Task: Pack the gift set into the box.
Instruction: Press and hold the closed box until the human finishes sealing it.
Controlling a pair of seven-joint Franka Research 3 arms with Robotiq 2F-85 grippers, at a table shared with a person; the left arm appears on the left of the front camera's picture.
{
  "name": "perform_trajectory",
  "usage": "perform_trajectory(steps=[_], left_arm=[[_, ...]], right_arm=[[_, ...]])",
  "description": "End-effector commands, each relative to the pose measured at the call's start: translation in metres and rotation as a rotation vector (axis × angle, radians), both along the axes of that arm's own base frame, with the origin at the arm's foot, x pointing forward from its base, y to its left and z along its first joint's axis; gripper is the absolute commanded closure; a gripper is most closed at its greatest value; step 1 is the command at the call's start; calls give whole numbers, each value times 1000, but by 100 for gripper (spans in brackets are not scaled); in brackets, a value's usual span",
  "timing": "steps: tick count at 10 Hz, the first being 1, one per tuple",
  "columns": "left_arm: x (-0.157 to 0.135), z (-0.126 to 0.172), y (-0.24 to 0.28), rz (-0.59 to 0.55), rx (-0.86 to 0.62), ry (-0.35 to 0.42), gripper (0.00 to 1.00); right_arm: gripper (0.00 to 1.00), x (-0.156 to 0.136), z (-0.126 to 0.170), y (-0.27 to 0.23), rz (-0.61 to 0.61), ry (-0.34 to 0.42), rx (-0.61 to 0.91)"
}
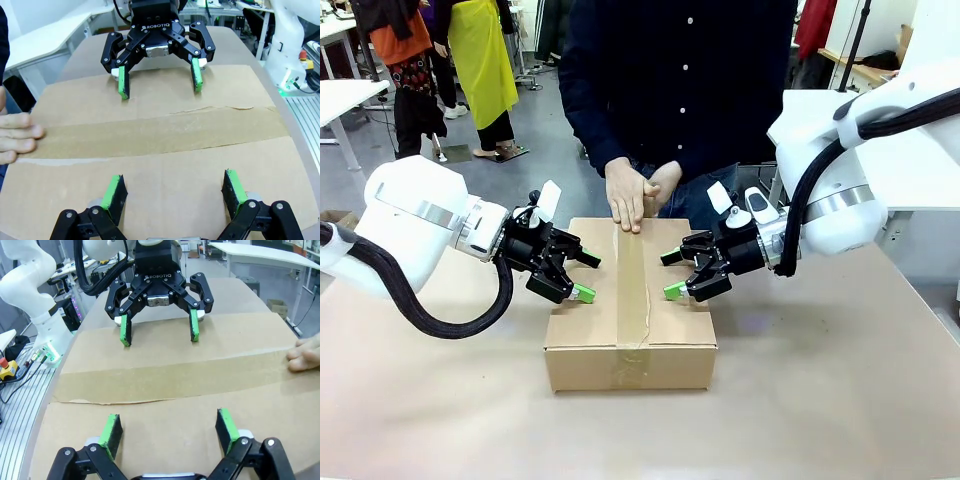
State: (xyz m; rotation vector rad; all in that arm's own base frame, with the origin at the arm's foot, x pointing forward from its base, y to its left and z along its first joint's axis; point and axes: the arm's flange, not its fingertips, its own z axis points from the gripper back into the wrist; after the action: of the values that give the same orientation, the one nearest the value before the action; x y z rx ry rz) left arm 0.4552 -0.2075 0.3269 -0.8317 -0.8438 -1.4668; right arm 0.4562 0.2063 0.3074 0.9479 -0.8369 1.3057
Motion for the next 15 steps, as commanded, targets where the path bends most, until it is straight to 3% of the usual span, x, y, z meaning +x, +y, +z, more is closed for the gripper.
perform_trajectory(steps=[1, 14, 15], left_arm=[[-2, -2, -1, -1, 13, -9, 0], [0, 0, 0, 0, 0, -1, 0], [-9, 51, 2, -119, -157, -85, 0]], right_arm=[[0, -1, -3, 0, 0, 4, -4], [0, 0, 0, 0, 1, 0, 1], [0, -7, 39, -2, 39, -64, 29]])
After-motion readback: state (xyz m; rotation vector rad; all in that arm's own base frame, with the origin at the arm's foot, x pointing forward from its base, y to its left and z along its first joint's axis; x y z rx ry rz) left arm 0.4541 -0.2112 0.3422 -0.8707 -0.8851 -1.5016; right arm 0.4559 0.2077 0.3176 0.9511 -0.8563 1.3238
